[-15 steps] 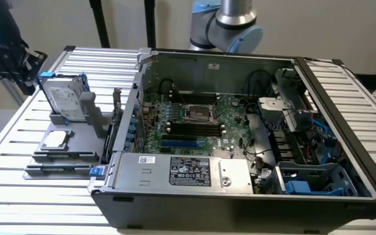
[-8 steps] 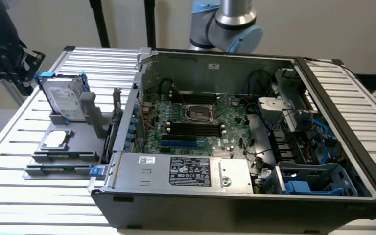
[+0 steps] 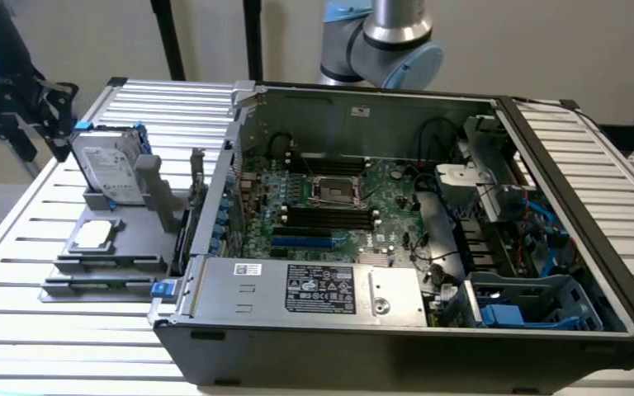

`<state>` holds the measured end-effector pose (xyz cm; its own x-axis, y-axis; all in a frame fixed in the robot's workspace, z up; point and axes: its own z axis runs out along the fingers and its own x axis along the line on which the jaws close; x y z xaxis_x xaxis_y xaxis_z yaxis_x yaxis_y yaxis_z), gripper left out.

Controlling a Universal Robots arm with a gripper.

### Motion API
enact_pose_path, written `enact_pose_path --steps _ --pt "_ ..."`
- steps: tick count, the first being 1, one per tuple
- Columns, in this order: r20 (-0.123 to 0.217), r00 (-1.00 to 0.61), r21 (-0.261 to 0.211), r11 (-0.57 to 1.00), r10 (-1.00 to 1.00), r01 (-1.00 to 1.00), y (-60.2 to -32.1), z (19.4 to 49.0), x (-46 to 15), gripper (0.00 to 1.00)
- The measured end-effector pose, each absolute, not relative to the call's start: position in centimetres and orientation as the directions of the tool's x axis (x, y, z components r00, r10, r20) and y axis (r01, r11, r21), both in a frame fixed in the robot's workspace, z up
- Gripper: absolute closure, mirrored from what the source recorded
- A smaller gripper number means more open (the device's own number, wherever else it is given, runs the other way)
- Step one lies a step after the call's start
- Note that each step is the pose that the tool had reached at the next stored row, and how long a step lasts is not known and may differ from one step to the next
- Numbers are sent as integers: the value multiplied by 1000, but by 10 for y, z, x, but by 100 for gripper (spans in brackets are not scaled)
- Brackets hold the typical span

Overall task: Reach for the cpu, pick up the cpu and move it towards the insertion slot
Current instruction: 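Pick up the cpu and move it towards the insertion slot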

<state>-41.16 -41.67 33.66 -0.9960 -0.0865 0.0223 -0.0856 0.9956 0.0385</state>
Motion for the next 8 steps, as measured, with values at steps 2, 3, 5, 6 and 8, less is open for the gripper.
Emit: enact_pose_path --steps 2,3,5,6,8 --pt "23 -996 39 995 -89 -88 -417 335 -411 53" --pt "23 -996 39 995 -90 -89 -417 334 -411 47" --pt "24 -996 40 995 -91 -90 -417 333 -411 41" --pt "25 -996 40 995 -91 -90 -417 331 -410 41" --pt "24 -996 41 995 -91 -90 -417 328 -408 35"
